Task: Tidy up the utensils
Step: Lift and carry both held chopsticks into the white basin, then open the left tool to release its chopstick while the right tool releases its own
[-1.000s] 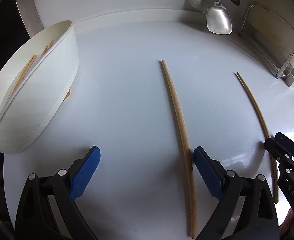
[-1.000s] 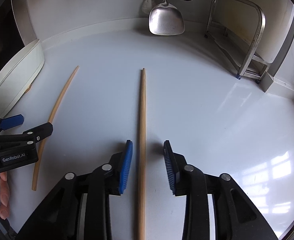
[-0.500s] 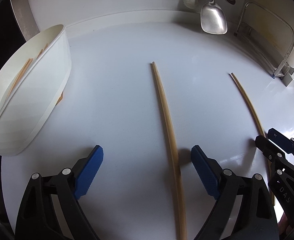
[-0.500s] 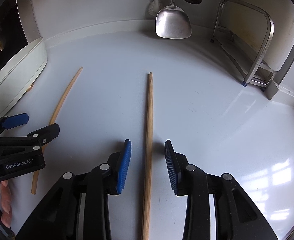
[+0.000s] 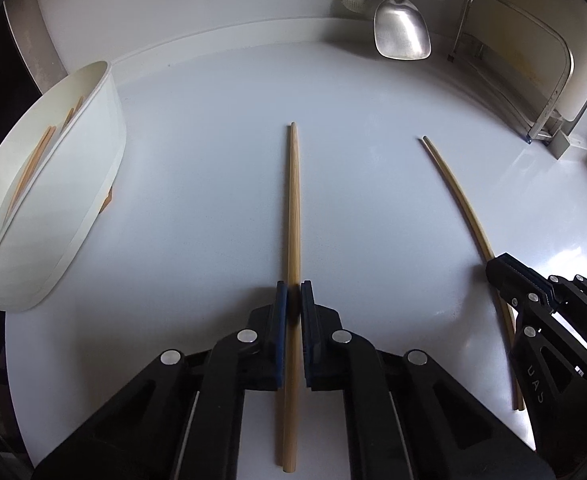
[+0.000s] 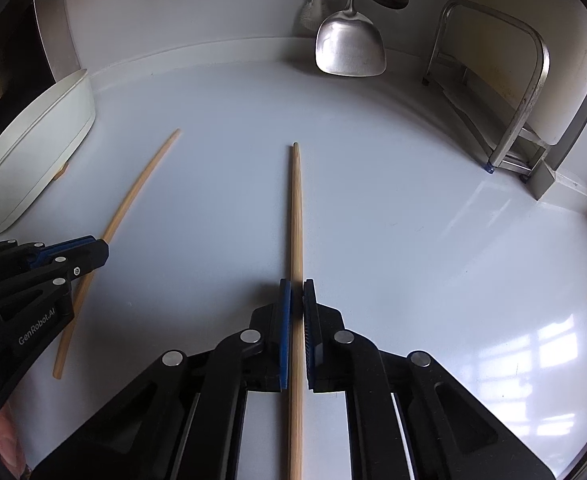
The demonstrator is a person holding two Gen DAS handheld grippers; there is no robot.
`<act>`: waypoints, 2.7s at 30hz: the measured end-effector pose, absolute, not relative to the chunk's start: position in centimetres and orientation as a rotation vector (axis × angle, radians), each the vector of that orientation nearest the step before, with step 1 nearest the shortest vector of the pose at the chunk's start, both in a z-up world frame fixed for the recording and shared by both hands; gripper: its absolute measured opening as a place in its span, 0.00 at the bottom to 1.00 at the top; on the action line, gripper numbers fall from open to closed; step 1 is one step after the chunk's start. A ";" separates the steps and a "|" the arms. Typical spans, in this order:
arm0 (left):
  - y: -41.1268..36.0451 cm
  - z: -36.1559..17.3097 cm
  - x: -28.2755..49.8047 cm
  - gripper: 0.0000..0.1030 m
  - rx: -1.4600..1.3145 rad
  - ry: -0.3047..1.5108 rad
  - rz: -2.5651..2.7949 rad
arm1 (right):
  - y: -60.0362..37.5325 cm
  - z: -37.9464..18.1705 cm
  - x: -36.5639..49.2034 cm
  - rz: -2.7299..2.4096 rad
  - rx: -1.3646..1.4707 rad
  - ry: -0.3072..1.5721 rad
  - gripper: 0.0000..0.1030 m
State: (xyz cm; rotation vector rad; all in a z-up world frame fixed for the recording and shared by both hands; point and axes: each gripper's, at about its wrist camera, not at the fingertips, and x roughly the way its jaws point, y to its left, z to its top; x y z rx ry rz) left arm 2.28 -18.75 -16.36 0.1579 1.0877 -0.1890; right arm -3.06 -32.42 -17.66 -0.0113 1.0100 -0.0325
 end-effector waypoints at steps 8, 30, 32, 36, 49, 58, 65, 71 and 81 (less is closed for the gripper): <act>-17.8 -15.0 2.0 0.07 0.128 1.113 -0.233 | -32.9 -16.4 -3.5 -0.038 0.054 1.029 0.06; -2.6 0.2 4.0 0.07 0.063 0.852 -0.240 | -19.8 -2.0 1.3 0.106 0.047 0.792 0.06; -0.4 0.4 4.5 0.07 0.064 0.853 -0.210 | -17.2 -1.8 2.6 0.144 0.044 0.789 0.06; 4.0 0.4 5.6 0.07 0.045 0.869 -0.163 | -12.1 -1.5 4.7 0.218 0.043 0.789 0.06; 9.5 -4.1 10.7 0.07 0.014 0.965 -0.144 | -3.1 -5.4 11.1 0.296 0.072 0.940 0.06; 11.0 -7.7 13.7 0.07 0.016 1.054 -0.106 | -1.9 -10.0 14.7 0.275 0.084 1.080 0.06; 11.3 -9.0 14.9 0.07 0.010 1.098 -0.093 | -1.3 -11.7 15.8 0.274 0.079 1.118 0.06; 11.6 -9.3 15.1 0.12 -0.013 1.117 -0.084 | -1.4 -12.1 16.2 0.274 0.079 1.145 0.06; 13.1 -5.6 13.3 0.83 -0.019 1.011 -0.018 | -3.2 -8.9 14.6 0.250 0.091 1.061 0.27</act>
